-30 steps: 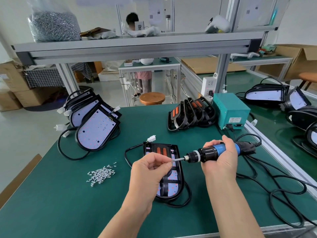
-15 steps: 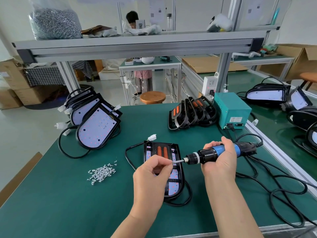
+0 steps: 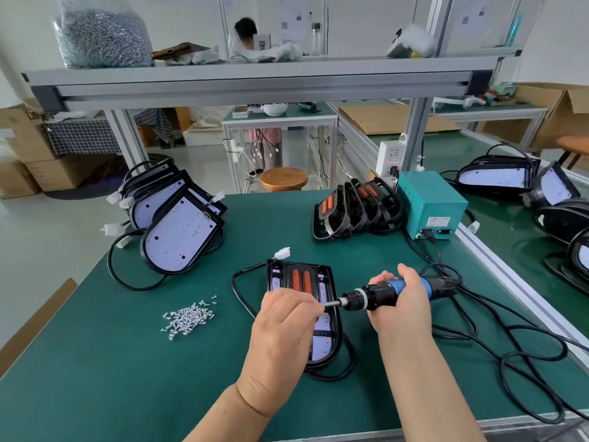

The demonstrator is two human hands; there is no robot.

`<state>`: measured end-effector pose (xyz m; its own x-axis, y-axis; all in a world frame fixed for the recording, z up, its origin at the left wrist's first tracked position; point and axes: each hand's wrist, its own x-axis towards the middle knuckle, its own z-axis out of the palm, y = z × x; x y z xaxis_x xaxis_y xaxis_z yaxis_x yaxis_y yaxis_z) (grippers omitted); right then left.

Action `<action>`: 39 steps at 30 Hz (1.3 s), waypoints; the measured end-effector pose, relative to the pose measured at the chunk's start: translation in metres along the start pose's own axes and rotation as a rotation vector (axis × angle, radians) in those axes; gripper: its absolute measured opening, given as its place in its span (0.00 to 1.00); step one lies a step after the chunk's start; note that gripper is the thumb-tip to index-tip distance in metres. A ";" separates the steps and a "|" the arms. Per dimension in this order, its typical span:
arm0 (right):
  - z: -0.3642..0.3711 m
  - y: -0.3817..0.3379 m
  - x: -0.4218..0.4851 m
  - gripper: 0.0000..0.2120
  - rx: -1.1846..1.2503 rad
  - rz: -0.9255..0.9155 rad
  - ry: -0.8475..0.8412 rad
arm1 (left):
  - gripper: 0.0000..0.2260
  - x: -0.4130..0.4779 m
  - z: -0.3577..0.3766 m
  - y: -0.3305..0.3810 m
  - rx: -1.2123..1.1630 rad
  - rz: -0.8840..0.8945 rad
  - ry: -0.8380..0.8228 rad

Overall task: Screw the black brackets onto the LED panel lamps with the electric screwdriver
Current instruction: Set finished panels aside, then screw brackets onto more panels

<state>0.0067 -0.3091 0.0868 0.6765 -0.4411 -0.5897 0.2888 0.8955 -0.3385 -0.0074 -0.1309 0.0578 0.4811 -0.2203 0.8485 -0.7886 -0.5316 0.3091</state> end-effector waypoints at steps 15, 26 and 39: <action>0.009 -0.009 0.003 0.08 0.021 -0.163 -0.046 | 0.21 0.003 -0.009 -0.012 -0.063 -0.263 -0.093; 0.021 -0.002 -0.012 0.07 -0.303 -0.617 -0.338 | 0.38 0.022 -0.003 -0.043 -0.137 -1.120 -0.544; 0.032 0.015 -0.019 0.13 -0.502 -0.676 -0.513 | 0.21 0.021 0.000 -0.044 -0.259 -1.145 -0.480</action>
<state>0.0200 -0.2853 0.1164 0.7208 -0.6661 0.1917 0.4821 0.2831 -0.8291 0.0378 -0.1119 0.0621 0.9823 -0.0439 -0.1822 0.1433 -0.4507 0.8811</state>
